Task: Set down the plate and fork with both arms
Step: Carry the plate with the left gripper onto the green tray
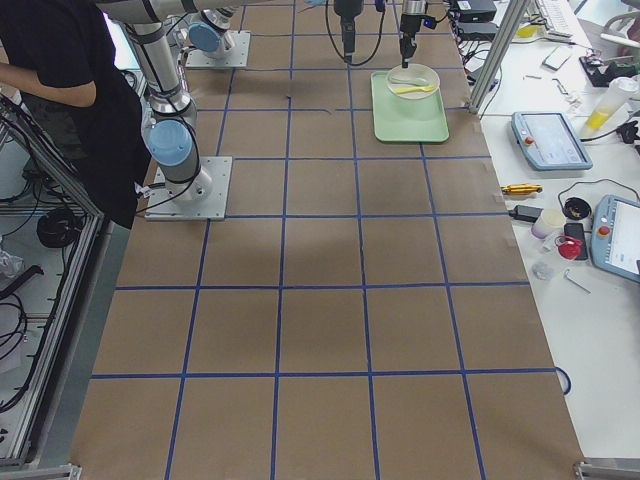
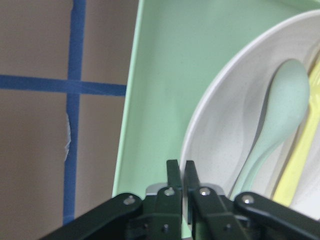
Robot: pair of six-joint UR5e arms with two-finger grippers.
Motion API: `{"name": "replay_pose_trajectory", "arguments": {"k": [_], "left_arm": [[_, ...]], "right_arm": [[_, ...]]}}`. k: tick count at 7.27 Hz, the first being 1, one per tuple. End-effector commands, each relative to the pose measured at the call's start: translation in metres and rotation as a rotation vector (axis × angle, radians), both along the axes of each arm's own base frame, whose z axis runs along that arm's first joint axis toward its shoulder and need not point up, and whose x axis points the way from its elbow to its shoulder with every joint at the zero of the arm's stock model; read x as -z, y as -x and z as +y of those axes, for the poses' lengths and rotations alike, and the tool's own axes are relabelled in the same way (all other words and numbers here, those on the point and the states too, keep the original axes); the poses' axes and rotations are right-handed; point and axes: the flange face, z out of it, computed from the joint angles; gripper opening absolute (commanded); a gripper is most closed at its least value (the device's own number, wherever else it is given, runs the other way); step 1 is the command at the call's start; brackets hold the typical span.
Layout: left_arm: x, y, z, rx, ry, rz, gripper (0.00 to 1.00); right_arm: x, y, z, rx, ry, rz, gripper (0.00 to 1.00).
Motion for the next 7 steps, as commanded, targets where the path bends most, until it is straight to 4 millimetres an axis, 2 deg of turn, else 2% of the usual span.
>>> {"name": "replay_pose_trajectory", "arguments": {"k": [1, 4, 7], "left_arm": [[0.016, 0.026, -0.001, 0.013, -0.021, 0.0, 0.0], [0.032, 0.044, -0.001, 0.01, -0.015, 0.001, 0.0], [0.038, 0.048, -0.001, 0.008, -0.015, 0.001, 0.0]], "right_arm": [[0.0, 0.0, 0.0, 0.0, 0.001, -0.001, 1.0], [0.0, 0.0, 0.0, 0.0, 0.001, -0.001, 1.0], [0.0, 0.0, 0.0, 0.0, 0.001, -0.001, 1.0]]}}
